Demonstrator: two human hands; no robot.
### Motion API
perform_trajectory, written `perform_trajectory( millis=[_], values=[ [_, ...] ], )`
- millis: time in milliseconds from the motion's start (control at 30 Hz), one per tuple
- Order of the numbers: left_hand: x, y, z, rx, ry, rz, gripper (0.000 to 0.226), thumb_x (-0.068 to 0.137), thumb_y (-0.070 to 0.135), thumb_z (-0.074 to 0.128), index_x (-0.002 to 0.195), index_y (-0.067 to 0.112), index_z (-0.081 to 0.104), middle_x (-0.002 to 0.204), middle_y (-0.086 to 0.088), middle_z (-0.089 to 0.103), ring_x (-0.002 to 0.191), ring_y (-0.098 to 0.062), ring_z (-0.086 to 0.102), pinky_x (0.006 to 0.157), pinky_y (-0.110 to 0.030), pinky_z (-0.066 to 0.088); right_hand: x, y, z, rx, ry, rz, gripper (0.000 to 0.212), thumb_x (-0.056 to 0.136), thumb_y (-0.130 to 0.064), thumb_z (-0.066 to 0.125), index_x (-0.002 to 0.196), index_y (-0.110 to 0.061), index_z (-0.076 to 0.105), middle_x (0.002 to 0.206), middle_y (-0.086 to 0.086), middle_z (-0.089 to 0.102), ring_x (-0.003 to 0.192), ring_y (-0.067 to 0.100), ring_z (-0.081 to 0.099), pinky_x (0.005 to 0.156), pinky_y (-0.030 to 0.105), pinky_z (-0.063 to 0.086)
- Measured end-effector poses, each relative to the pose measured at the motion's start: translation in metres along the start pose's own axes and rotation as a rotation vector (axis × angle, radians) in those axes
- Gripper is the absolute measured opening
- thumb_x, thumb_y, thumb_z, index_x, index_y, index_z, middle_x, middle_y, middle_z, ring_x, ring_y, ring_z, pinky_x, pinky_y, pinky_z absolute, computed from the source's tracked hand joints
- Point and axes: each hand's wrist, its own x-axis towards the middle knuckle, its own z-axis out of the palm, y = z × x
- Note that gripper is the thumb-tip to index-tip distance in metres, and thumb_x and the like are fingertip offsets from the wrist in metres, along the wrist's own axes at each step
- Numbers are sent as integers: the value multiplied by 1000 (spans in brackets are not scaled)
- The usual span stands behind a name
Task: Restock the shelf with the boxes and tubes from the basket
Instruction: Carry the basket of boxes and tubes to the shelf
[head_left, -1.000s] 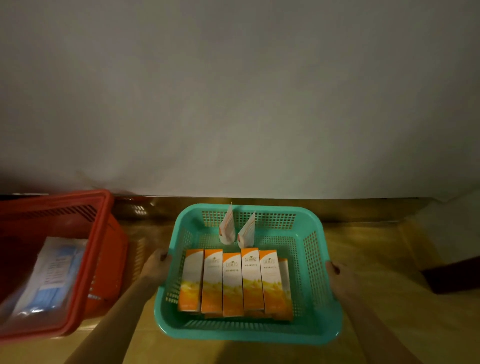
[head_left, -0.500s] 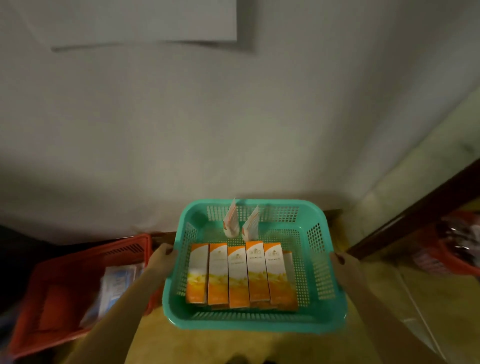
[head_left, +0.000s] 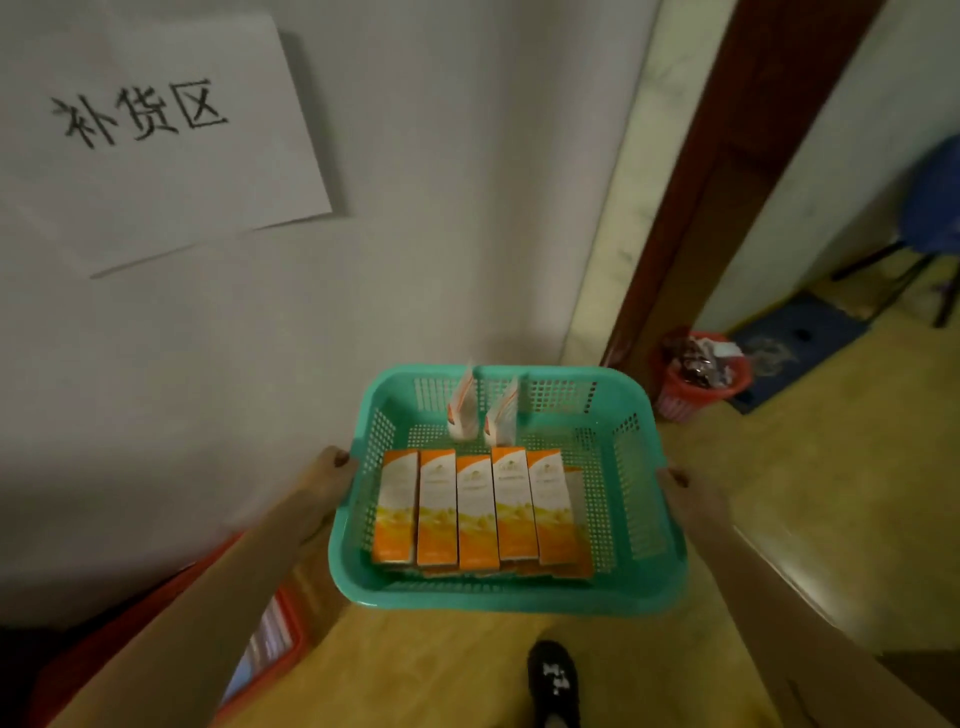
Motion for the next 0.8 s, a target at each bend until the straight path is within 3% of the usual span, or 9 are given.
perform_trajectory(
  millis=[100,200,300,400,500,633,800],
  values=[
    [-29,23,8,50,-76,85,20,91,20,51,87,3,59,83,-15,59,77,-27,57,71,-34,44,-39,32,-30,15,91,45,33,95,-24,49,116,-4,65,116,17,68,107,31,61,85,34,44],
    [-61,45,24,92,-123,160,21,92,17,53,99,-2,60,91,-16,57,90,-31,58,79,-40,47,-79,68,-58,33,150,94,32,94,-23,49,111,-5,68,107,16,71,87,25,61,75,29,42],
    [-95,64,45,178,-202,234,20,93,18,52,78,5,57,78,-12,57,81,-26,54,78,-43,48,-116,106,-80,45,190,155,33,94,-27,47,106,-7,70,97,13,71,81,23,61,78,33,48],
    [-123,74,69,197,-274,291,32,93,17,51,62,16,47,66,-5,50,70,-25,51,68,-34,42,-153,150,-96,52,226,215,33,94,-30,47,99,-8,71,91,11,72,87,28,66,86,45,53],
    [-160,79,92,209,-340,355,28,94,17,49,66,16,49,68,-3,50,60,-15,47,57,-30,40,-198,188,-111,86,312,257,32,95,-26,47,100,-4,70,99,17,71,94,31,66,89,46,52],
    [-205,79,114,290,-413,440,27,94,19,48,68,13,52,66,-4,50,59,-16,47,56,-28,39,-263,235,-126,113,401,311,33,96,-23,47,107,0,68,105,20,69,84,23,58,75,29,44],
    [-271,82,141,351,-483,548,20,95,21,49,82,7,53,73,-7,52,63,-18,49,57,-28,42,-347,284,-141,151,515,432,33,95,-26,48,94,-3,71,105,26,69,92,34,62,71,31,41]
  ],
)
